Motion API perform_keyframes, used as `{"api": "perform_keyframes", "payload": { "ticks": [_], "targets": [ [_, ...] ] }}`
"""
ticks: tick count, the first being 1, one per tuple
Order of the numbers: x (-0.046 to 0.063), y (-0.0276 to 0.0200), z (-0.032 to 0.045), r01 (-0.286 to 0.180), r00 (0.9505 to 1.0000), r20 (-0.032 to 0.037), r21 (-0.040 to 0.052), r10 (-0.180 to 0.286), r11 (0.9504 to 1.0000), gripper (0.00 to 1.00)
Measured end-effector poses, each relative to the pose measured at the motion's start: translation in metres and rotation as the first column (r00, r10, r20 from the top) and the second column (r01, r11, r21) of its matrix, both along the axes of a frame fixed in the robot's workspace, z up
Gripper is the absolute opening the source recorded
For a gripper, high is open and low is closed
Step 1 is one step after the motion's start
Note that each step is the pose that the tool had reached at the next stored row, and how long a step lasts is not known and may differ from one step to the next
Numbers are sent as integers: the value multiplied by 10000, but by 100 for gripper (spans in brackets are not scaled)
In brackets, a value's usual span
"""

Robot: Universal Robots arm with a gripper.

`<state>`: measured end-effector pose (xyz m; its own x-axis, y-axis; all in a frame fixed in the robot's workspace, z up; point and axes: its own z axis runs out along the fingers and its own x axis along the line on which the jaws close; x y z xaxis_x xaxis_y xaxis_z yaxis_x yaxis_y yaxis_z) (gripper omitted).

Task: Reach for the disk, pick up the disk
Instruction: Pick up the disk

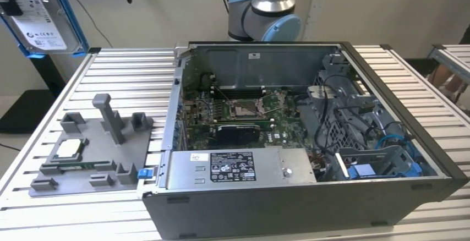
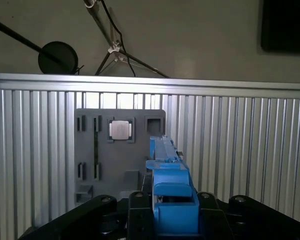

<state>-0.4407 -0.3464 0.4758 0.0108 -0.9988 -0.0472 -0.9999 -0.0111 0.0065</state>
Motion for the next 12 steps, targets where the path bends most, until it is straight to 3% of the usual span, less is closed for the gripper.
{"api": "perform_keyframes", "payload": {
  "ticks": [12],
  "targets": [
    [68, 0, 0, 0, 10000, 0, 0, 0, 10000, 0]
  ]
}}
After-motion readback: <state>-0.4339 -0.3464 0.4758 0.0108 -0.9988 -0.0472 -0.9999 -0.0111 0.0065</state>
